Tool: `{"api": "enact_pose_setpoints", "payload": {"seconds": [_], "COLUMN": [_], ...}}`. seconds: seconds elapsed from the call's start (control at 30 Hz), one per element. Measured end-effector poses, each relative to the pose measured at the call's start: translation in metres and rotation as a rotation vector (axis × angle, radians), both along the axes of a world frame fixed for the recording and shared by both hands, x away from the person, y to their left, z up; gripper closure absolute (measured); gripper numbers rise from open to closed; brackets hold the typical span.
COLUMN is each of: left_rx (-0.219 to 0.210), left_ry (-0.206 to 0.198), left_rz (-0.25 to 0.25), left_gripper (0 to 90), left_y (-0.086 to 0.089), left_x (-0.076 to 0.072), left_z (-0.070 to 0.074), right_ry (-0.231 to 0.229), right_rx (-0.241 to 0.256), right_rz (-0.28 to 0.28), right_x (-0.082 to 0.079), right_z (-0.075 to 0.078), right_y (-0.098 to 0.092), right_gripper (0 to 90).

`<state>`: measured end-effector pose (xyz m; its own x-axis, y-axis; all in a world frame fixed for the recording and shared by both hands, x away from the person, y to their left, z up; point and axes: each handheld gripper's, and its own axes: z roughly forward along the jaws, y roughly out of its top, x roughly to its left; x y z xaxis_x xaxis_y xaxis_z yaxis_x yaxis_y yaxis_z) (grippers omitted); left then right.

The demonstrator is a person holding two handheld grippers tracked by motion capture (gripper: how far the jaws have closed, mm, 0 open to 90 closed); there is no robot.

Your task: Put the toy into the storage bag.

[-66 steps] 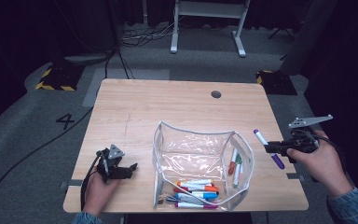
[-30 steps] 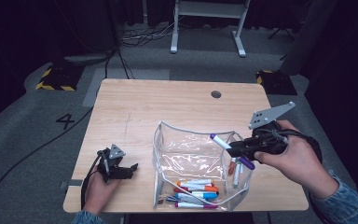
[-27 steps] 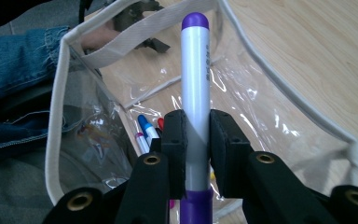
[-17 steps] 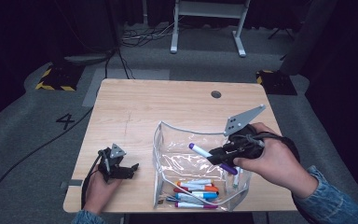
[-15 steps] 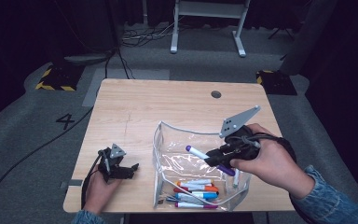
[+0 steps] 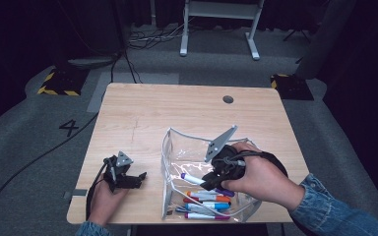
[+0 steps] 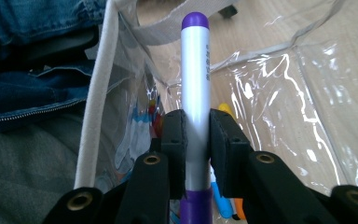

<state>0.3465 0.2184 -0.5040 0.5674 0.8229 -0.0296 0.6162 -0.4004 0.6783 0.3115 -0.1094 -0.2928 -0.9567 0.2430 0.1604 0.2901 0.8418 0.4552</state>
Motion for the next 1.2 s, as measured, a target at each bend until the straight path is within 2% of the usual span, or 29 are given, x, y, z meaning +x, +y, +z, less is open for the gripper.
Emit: {"api": "enact_pose_setpoints", "payload": {"seconds": [0.3, 0.63, 0.97, 1.2], "left_rx": [0.000, 0.002, 0.001, 0.004], "left_ry": [0.000, 0.002, -0.001, -0.002], "left_rz": [0.000, -0.001, 0.000, -0.001], "left_gripper": [11.9, 11.9, 12.0, 12.0], "left_y": [0.000, 0.000, 0.000, 0.000], "left_x": [0.000, 0.000, 0.000, 0.000], "left_z": [0.000, 0.000, 0.000, 0.000], "right_ry": [0.049, 0.090, 0.101, 0.074], "right_rx": [-0.081, -0.162, -0.230, -0.289], "right_rz": [0.042, 0.059, 0.068, 0.095], "right_x": [0.000, 0.002, 0.002, 0.004], "right_z": [-0.026, -0.054, -0.080, -0.096], "right_y": [0.017, 0.027, 0.030, 0.032], "right_gripper": [76.7, 76.7, 76.6, 76.6]}}
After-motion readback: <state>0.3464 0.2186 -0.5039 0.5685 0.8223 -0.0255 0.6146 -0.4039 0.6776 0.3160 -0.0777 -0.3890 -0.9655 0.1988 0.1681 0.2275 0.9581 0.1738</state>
